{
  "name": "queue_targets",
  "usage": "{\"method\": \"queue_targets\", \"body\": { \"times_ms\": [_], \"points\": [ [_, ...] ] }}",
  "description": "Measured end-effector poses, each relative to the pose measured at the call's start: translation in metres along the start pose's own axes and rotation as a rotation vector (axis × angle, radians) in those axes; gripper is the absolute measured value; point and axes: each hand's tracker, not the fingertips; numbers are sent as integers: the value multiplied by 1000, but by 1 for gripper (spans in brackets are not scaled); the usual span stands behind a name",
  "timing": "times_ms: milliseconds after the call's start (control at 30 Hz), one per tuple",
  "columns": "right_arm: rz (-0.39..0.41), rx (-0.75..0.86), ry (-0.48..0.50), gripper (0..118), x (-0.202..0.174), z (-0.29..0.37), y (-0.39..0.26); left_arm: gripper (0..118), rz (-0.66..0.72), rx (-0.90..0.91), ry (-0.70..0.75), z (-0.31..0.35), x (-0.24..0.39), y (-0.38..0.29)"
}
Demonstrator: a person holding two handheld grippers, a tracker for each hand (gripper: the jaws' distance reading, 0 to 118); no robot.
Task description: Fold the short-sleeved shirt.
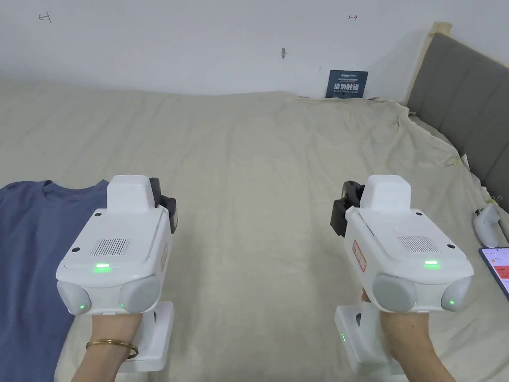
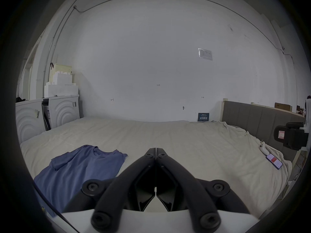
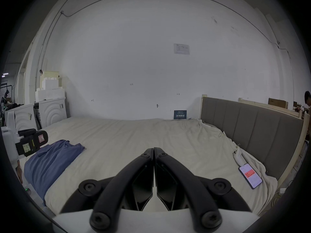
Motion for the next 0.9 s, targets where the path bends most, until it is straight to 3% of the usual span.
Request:
{"method": "queue_targets", "body": {
  "times_ms": [300, 900],
  "points": [
    [3, -6, -6, 0, 3, 1, -2, 0, -73, 23, -10, 2, 10, 3],
    [7, 2, 3, 0, 0, 4, -1, 0, -72, 24, -29, 3, 13, 4]
  ]
}}
